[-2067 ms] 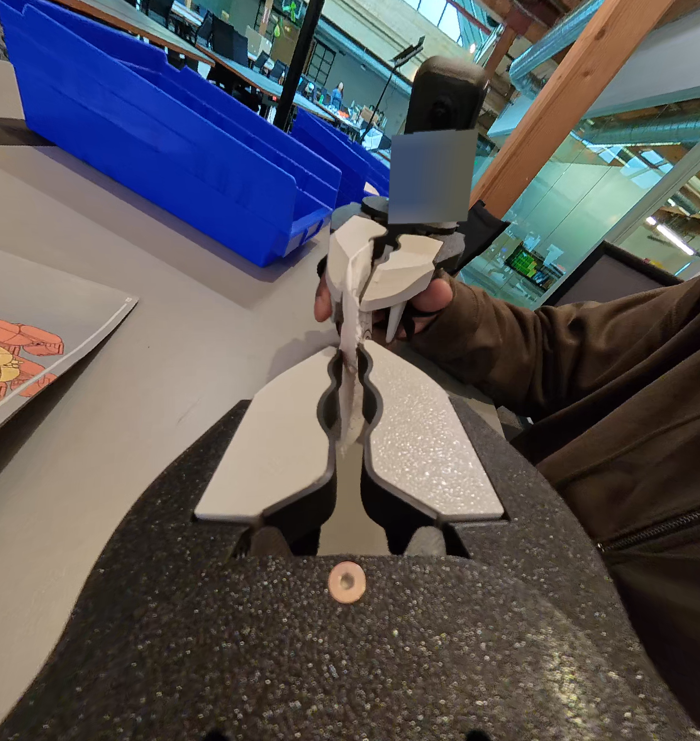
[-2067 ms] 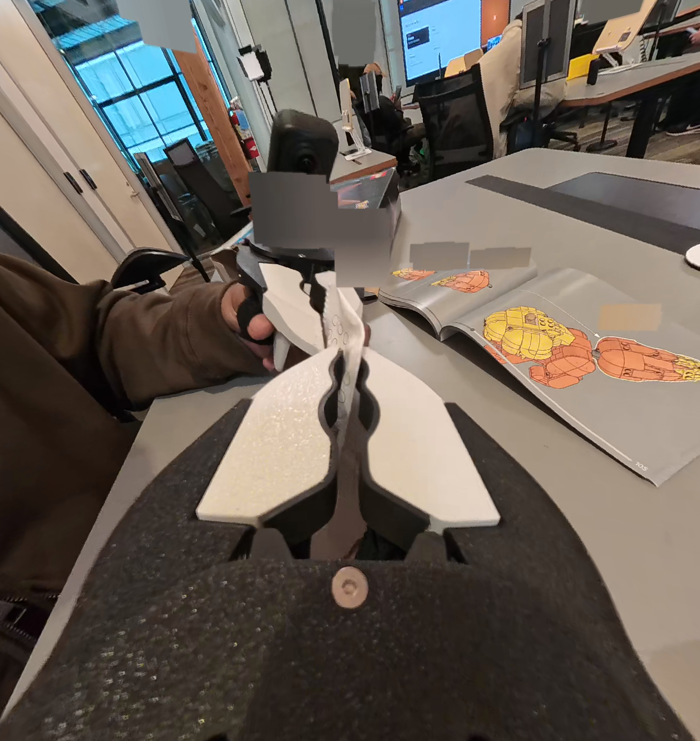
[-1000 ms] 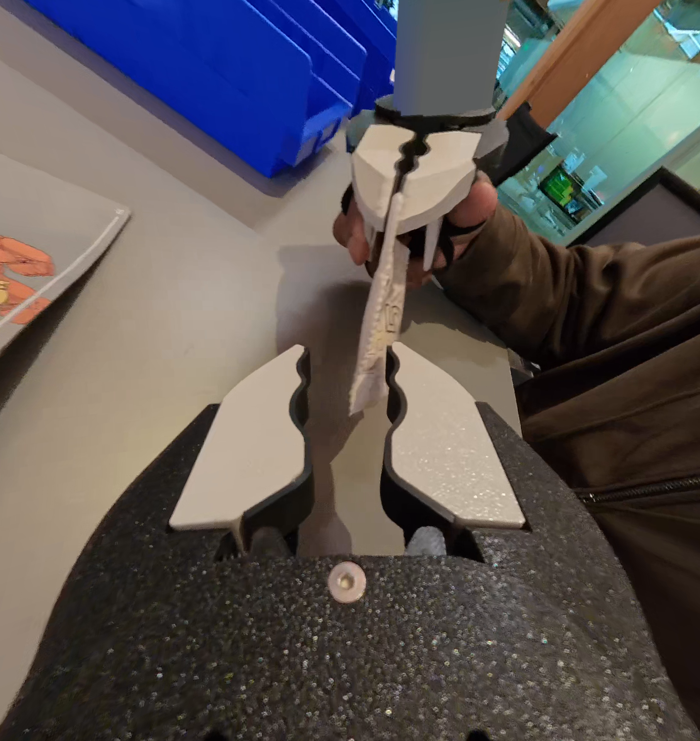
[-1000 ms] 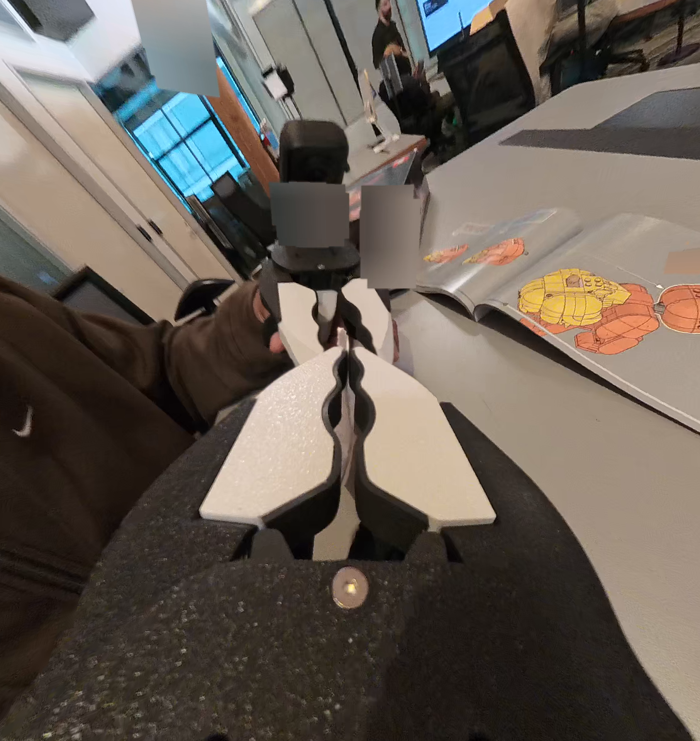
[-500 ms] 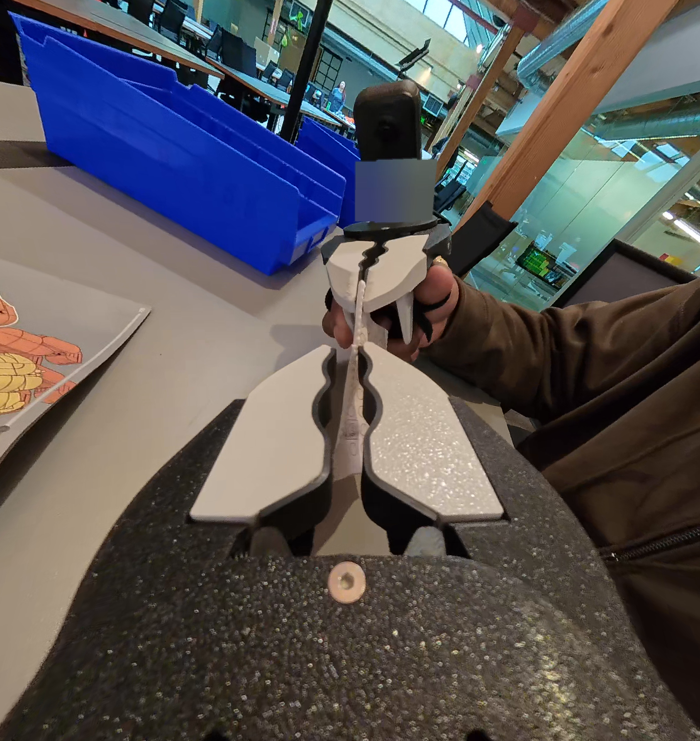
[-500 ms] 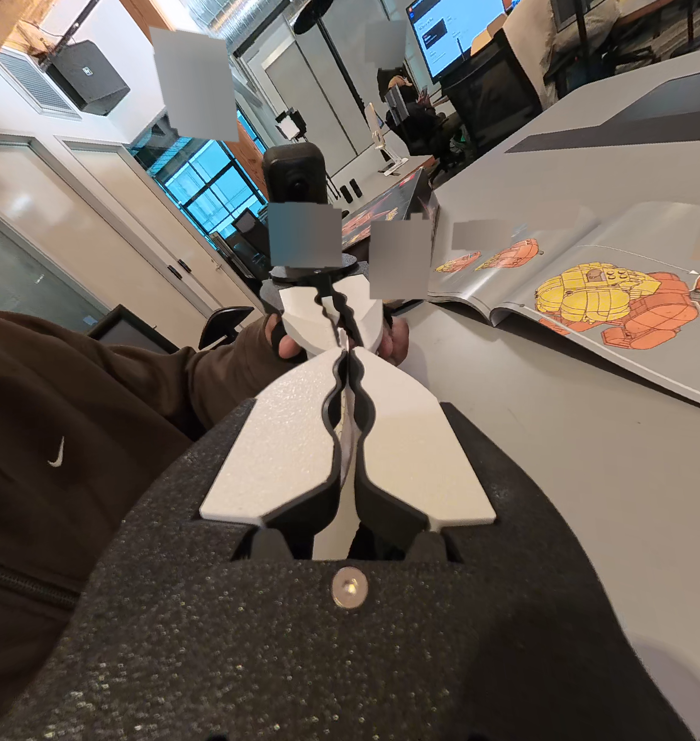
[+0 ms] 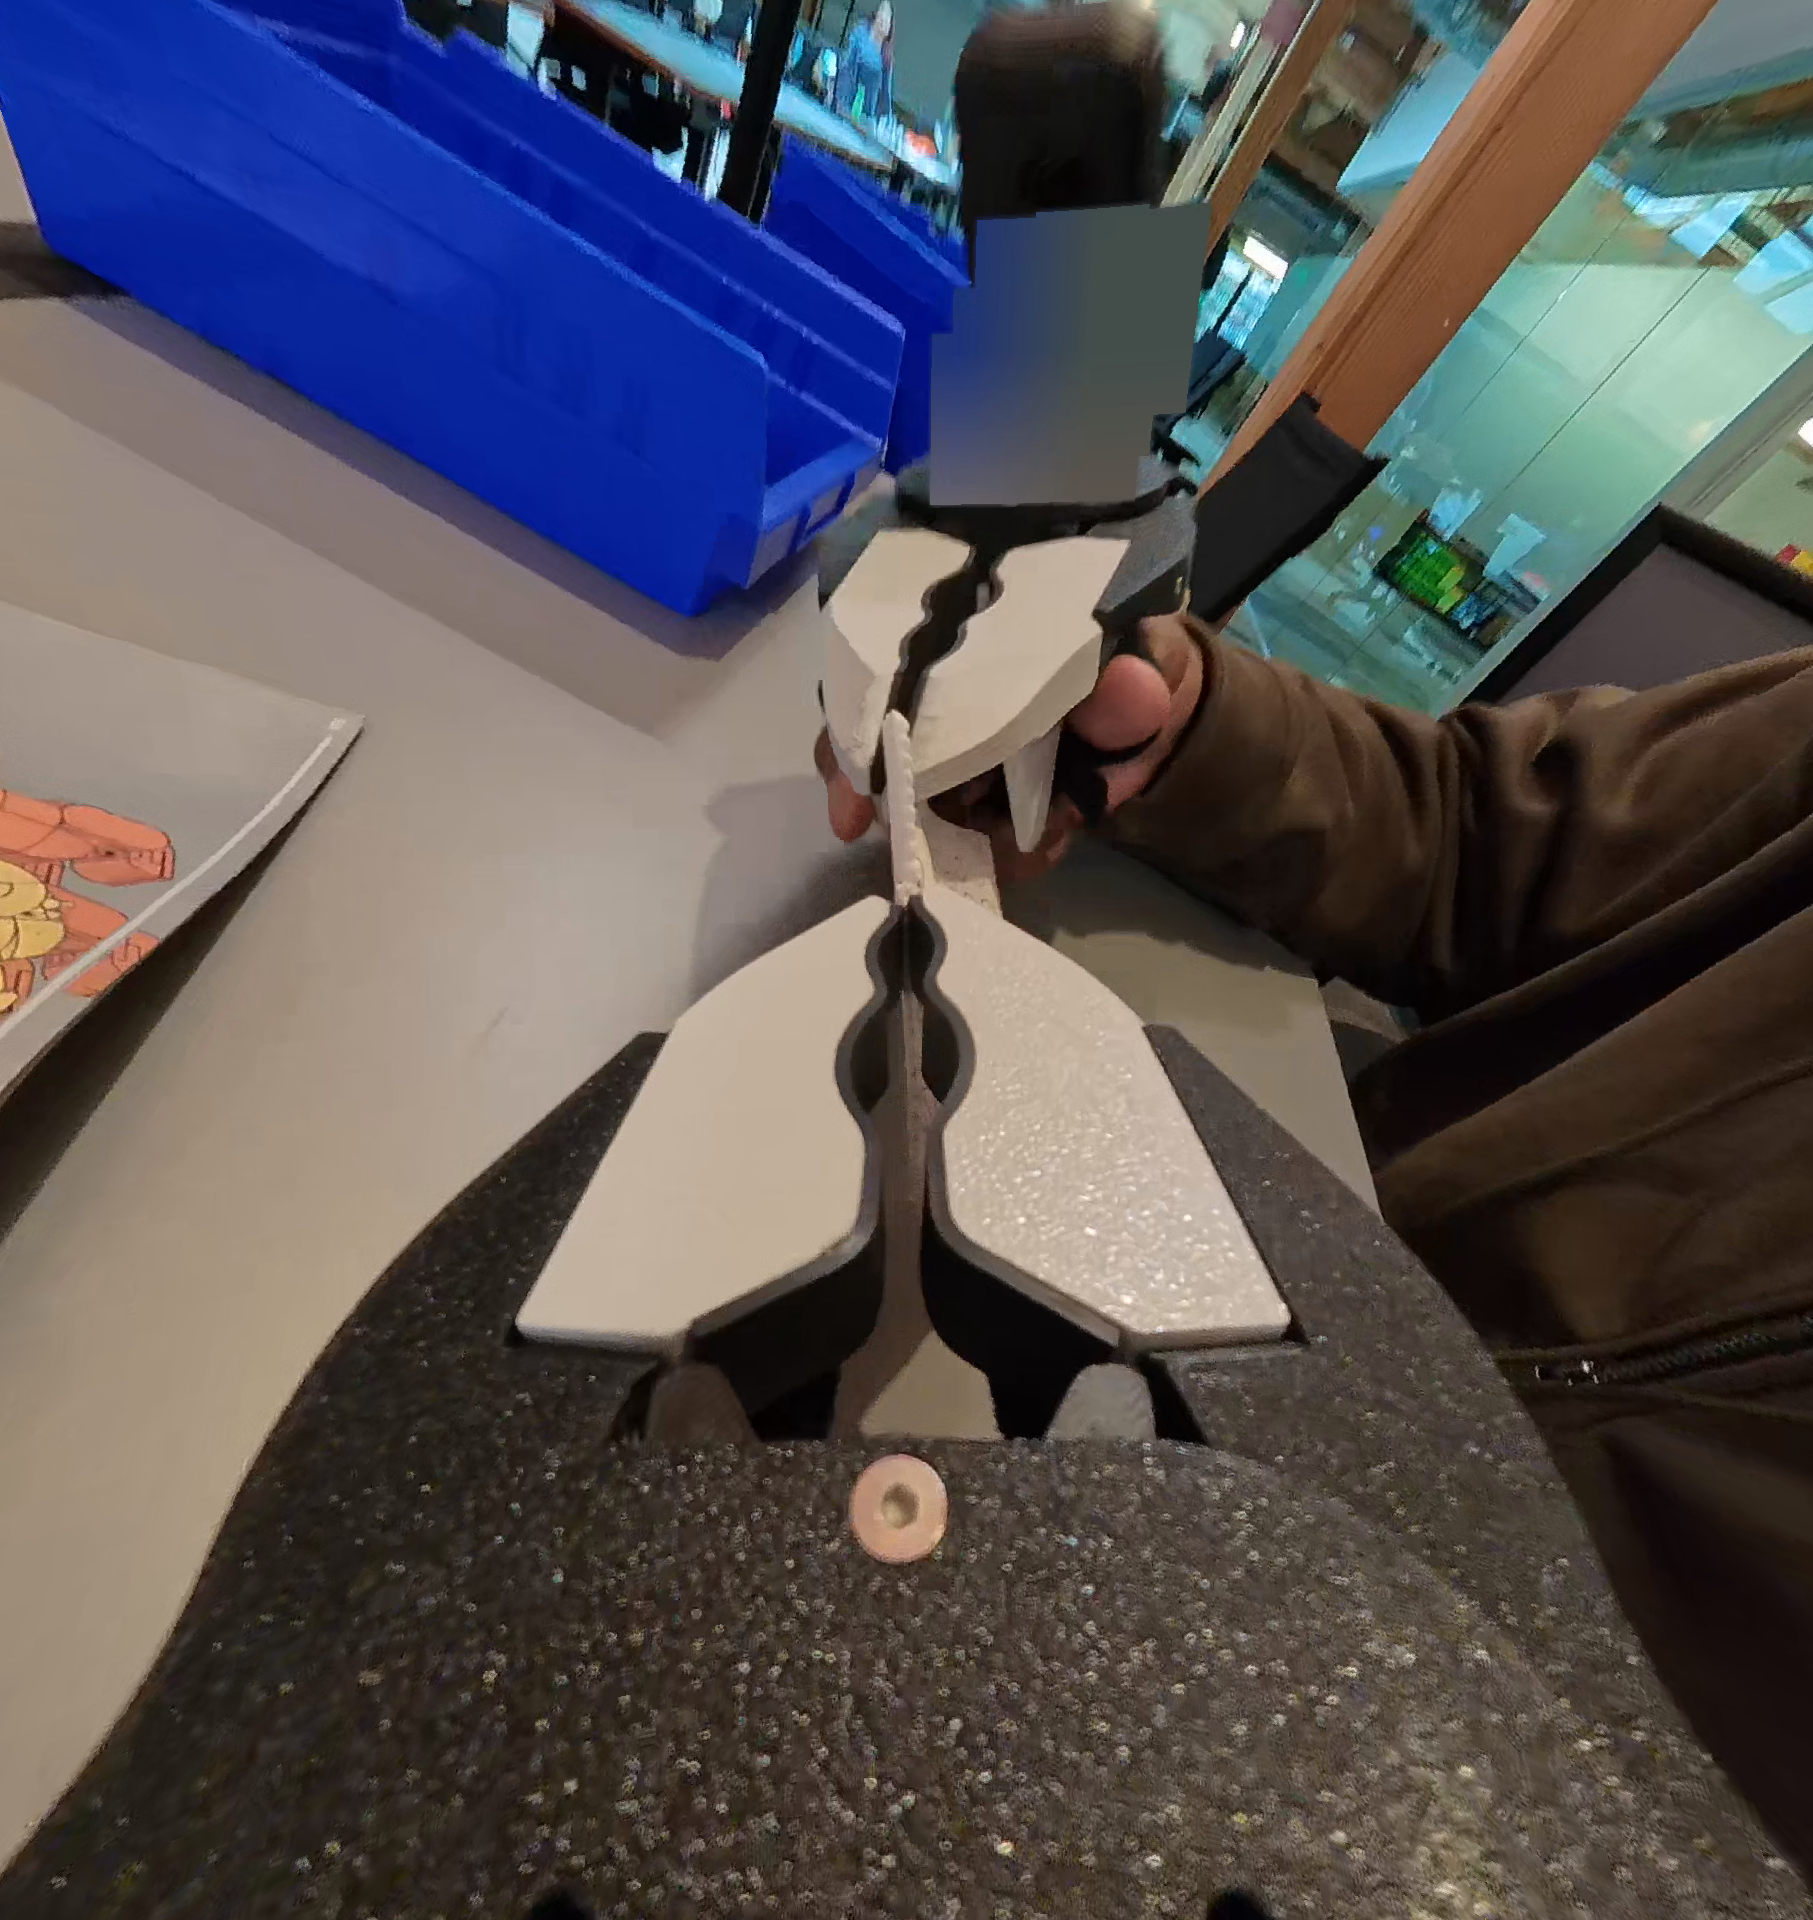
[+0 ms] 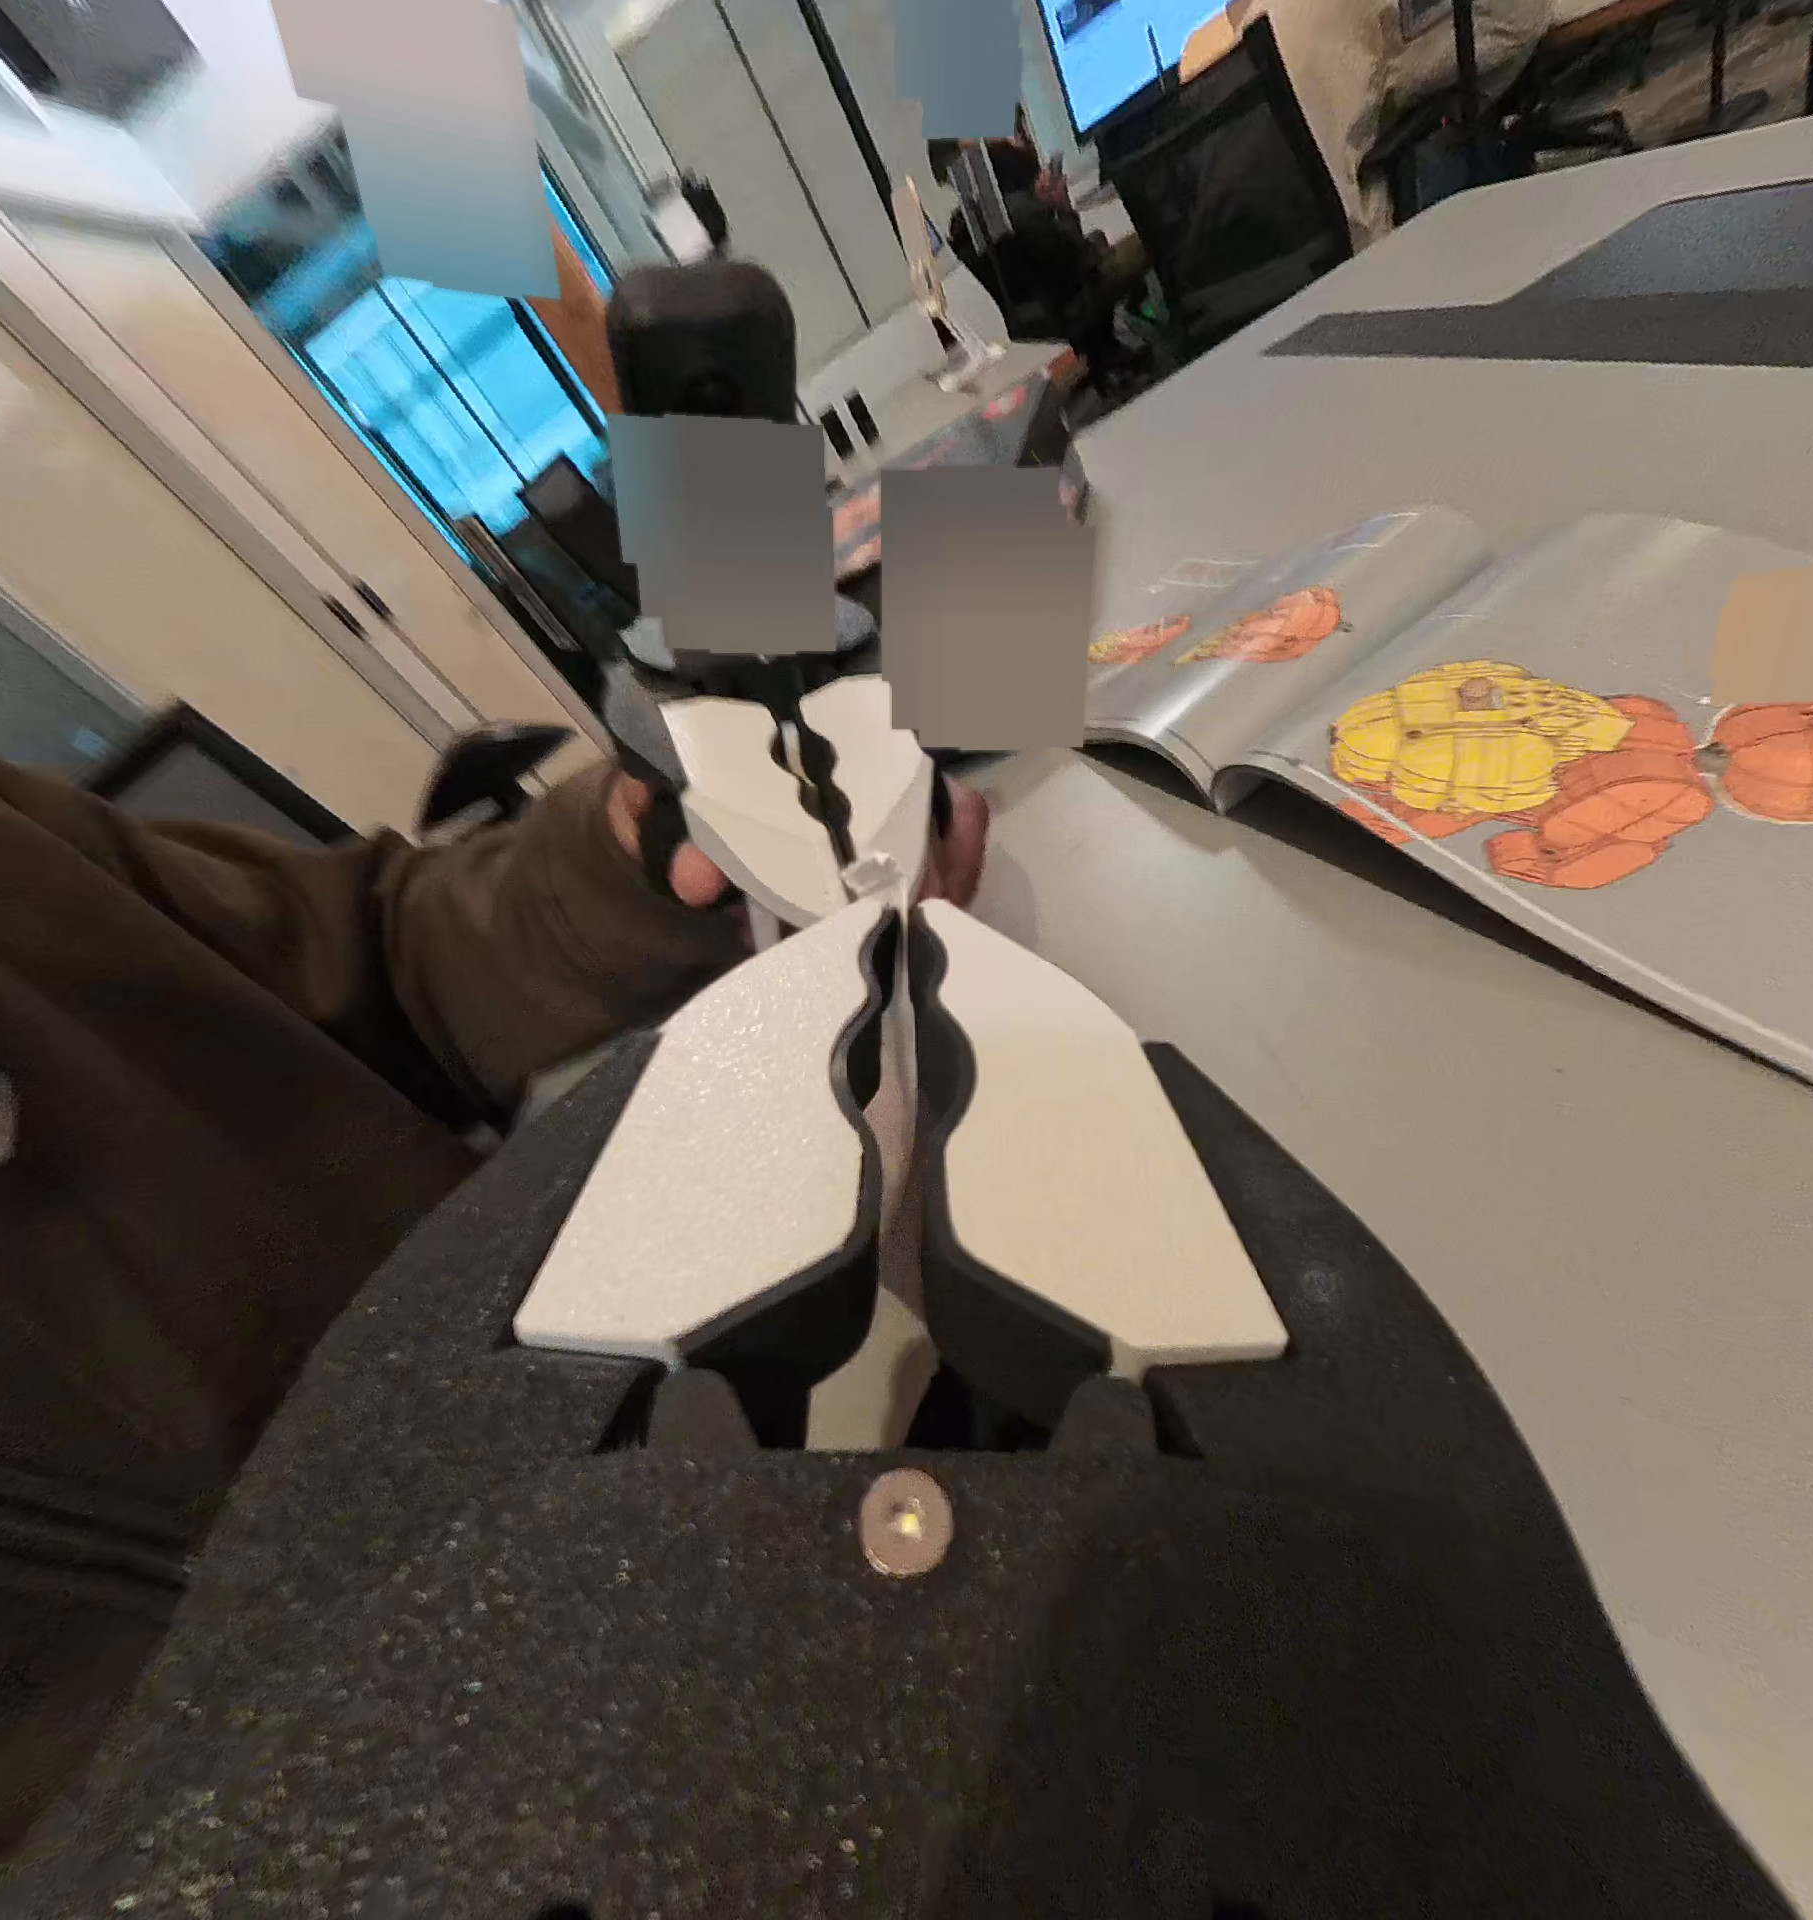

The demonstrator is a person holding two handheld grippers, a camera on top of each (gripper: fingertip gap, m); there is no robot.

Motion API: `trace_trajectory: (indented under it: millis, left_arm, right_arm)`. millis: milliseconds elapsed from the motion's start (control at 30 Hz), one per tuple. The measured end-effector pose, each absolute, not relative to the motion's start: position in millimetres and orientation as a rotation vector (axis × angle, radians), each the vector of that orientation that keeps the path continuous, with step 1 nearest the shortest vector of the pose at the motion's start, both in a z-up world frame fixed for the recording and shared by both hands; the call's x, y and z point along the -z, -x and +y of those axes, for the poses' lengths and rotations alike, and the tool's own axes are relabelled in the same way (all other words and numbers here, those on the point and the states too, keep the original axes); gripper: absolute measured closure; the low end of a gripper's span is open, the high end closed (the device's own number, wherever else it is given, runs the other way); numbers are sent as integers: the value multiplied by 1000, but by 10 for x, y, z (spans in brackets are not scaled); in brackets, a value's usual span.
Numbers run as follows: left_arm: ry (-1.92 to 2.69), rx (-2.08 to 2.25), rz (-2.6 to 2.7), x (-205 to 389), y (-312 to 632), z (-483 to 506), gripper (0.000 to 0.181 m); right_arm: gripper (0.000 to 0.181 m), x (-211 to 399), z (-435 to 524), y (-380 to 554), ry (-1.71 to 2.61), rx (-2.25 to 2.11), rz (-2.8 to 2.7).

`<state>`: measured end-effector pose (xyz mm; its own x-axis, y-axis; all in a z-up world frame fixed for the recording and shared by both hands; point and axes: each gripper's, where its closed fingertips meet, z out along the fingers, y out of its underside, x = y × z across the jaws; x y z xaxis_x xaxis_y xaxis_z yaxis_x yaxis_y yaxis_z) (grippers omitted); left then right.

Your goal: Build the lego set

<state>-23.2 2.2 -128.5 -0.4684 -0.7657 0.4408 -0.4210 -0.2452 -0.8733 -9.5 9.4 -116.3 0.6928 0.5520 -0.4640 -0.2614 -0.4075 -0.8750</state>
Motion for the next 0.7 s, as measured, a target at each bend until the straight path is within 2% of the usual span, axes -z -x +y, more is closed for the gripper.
trace_trajectory:
  millis: [200,333,700]
  left_arm:
    - [1522,1662,1930,1467,316,-93,181]
    - [1572,1568,2057,1638,359,-171,181]
    - [1580,1532,2214,1795,425,-310,181]
  right_arm:
    - [173,1264,8,104,1857,-539,-550]
    - [171,1244,-88,209,1820,-484,-701]
    - [170,1658,-208,387,1915,-349,-989]
